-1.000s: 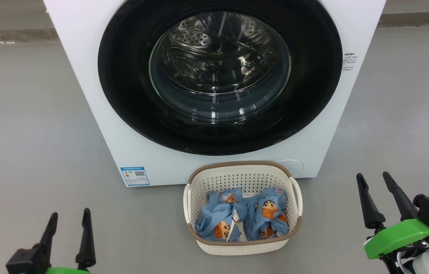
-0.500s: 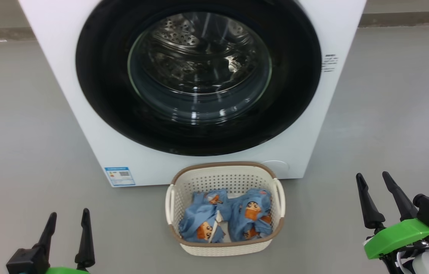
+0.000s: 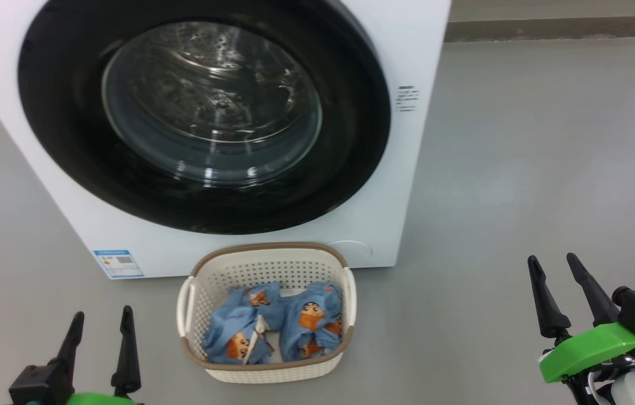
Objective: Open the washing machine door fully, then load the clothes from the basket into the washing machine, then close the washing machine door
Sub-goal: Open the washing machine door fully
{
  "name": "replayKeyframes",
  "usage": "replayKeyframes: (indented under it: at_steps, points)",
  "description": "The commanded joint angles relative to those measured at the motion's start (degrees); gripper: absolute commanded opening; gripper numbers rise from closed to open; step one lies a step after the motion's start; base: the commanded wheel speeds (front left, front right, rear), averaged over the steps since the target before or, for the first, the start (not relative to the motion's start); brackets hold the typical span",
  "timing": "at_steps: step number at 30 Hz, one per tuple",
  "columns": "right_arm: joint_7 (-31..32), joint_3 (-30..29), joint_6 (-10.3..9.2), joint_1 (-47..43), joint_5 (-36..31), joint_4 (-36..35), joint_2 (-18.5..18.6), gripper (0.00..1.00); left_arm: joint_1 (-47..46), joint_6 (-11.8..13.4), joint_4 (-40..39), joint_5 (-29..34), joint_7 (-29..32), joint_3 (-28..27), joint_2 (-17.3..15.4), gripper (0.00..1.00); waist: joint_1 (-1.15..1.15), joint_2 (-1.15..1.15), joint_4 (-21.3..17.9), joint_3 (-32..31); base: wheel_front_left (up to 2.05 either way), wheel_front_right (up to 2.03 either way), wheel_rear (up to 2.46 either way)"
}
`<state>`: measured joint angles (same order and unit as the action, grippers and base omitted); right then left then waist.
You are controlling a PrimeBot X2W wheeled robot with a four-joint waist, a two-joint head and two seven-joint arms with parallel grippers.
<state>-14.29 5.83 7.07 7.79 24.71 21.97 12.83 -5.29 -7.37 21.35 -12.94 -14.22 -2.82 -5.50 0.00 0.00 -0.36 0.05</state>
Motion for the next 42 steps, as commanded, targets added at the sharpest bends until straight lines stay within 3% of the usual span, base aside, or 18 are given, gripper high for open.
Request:
replayKeyframes:
  at_steps: [1, 11, 22, 23, 26, 27, 30, 31, 32, 42]
  points:
    - [-0.7, 1.4, 0.42, 1.6, 0.0, -1.5, 1.3, 1.00, -2.6, -0.1, -1.1, -0.1, -0.8, -1.9, -0.5, 1.00, 0.00, 0.00, 0.0, 0.0, 1.19, 1.19, -2.38]
    - [-0.7, 1.4, 0.42, 1.5, 0.0, -1.6, 1.2, 1.00, -2.7, -0.1, -0.6, -1.5, -0.8, -1.7, -0.8, 1.00, 0.00, 0.00, 0.1, 0.1, 0.76, 0.76, -1.52]
    - [-0.7, 1.6, 0.42, 1.7, -0.2, -1.3, 1.1, 1.00, -2.9, -0.1, -0.5, -1.6, -0.8, -1.5, -0.8, 1.00, 0.00, 0.00, 0.4, 0.2, 0.08, 0.08, -0.16]
    - [-0.7, 1.7, 0.42, 1.8, -0.3, -1.2, 1.1, 0.94, -2.8, -0.1, -0.5, -1.6, -0.8, -1.4, -0.8, 1.00, 0.00, 0.00, 0.4, 0.2, 0.00, 0.00, 0.00]
    - [-0.7, 1.8, 0.42, 2.1, -0.2, -1.1, 1.0, 0.49, -2.8, -0.1, -0.5, -1.6, -0.8, -1.3, -0.7, 1.00, 0.00, 0.00, 0.6, 0.3, 0.00, 0.00, 0.00]
    - [-0.7, 1.9, 0.42, 2.3, -0.2, -1.0, 1.0, 0.42, -2.8, -0.1, -0.5, -1.7, -0.8, -1.2, -0.7, 1.00, 0.00, 0.00, 0.7, 0.4, 0.00, 0.00, 0.00]
    - [-0.7, 2.3, 0.42, 3.2, 0.1, -0.8, 1.1, 0.07, -3.0, -0.1, -0.6, -1.7, -0.8, -1.2, -0.5, 1.00, 0.00, 0.00, 0.9, 0.8, 0.00, 0.00, 0.00]
    - [-0.7, 2.3, 0.42, 3.2, 0.1, -0.8, 1.1, 0.07, -3.0, -0.1, -0.6, -1.7, -0.8, -1.2, -0.5, 1.00, 0.00, 0.00, 0.9, 0.8, 0.00, 0.00, 0.00]
    - [-0.7, 2.4, 0.42, 3.5, 0.6, -0.8, 1.0, 0.00, -3.1, -0.1, -0.7, -1.8, -0.8, -1.1, -0.5, 1.00, 0.00, 0.00, 1.1, 1.0, 0.00, 0.00, 0.00]
    - [-0.7, 3.2, 0.42, 10.0, 13.4, -1.6, 0.1, 0.00, -4.0, -0.1, -1.8, -2.3, -0.8, -0.9, 0.6, 1.00, 0.00, 0.00, 2.6, 3.8, 0.00, 0.00, 0.00]
